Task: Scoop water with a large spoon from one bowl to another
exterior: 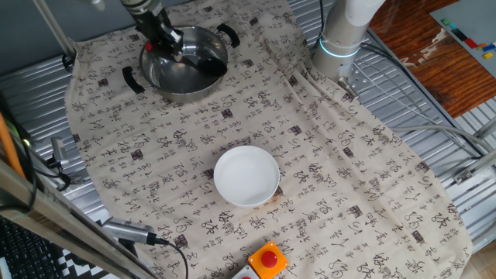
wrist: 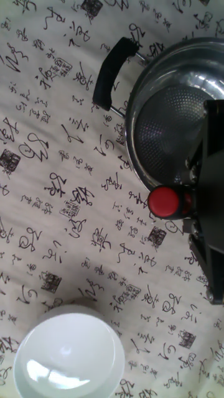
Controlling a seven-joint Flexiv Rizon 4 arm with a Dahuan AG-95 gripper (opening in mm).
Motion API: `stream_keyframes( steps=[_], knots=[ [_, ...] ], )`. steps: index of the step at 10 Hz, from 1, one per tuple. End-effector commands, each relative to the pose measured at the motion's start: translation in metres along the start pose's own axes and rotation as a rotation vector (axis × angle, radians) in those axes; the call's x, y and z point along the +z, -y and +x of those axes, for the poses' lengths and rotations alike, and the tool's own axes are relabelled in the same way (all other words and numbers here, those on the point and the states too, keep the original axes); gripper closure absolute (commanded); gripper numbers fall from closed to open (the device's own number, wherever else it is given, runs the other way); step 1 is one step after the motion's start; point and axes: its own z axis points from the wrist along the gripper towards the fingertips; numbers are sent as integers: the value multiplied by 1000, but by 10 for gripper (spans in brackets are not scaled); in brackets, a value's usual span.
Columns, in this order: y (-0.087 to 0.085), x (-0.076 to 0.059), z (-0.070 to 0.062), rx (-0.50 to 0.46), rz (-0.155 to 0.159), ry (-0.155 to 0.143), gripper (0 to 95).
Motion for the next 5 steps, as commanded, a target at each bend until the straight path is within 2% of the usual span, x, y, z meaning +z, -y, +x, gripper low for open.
stream_keyframes(
  steps=[1,3,5],
  knots=[
    [18,-2,7,-63,-8,6,950],
    [34,-1,18,-95,-3,4,950],
    [36,0,20,-94,-5,6,950]
  ],
)
